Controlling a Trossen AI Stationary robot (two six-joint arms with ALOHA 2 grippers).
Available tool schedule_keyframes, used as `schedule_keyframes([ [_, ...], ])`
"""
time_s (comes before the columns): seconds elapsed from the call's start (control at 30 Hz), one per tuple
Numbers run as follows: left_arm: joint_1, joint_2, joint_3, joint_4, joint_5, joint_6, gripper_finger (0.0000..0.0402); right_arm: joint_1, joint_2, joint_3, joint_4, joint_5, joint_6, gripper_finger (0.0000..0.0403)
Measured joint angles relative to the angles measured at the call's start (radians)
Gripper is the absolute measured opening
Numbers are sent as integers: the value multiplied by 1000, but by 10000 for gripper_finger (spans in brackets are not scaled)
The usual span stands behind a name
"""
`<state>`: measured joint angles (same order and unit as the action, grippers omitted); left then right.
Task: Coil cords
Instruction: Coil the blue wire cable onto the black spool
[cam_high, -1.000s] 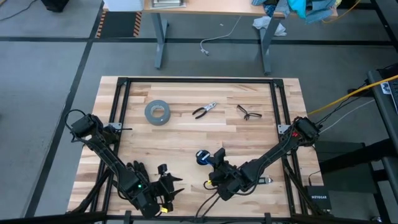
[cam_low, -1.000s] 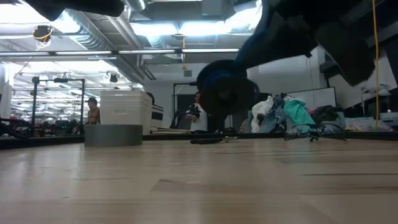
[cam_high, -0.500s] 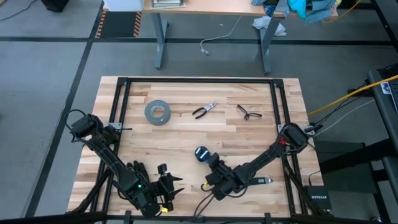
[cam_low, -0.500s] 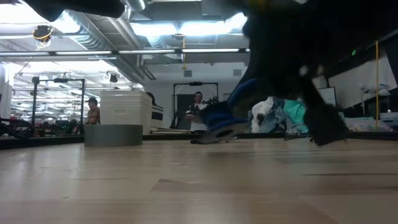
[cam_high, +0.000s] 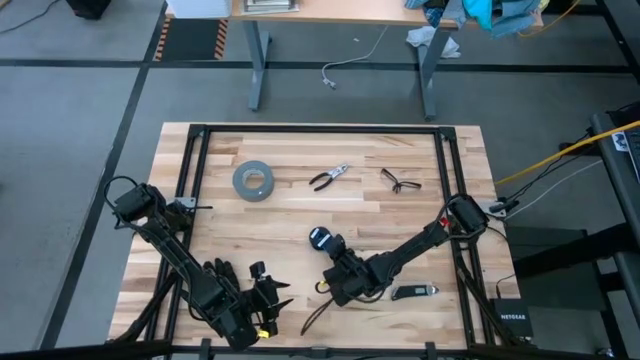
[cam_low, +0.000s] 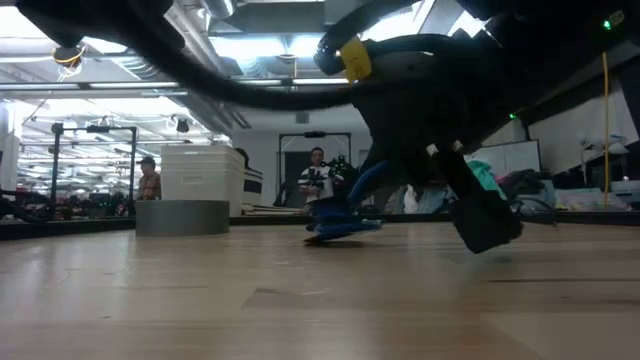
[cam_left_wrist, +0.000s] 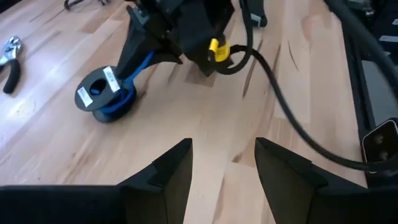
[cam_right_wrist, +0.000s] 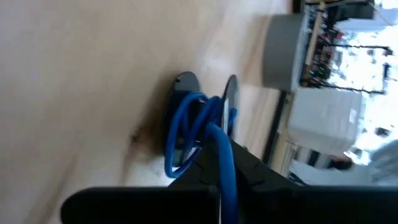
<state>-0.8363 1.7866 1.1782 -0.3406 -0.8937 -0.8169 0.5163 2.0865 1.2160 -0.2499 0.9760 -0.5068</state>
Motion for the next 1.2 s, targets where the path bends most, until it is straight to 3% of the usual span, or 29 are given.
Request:
schedule_keyframes([
  [0.23,-2,0,0,-20,-1,-23,166,-20,0,0,21,-100,0,28],
  [0.4,-2,0,0,-20,0,-25,166,-20,0,0,21,-97,4,62],
  [0.97,-2,0,0,-20,0,-48,166,-20,-5,1,11,-117,44,238],
  [1.2,-2,0,0,-38,0,-74,166,-19,-69,1,-187,-267,298,292],
])
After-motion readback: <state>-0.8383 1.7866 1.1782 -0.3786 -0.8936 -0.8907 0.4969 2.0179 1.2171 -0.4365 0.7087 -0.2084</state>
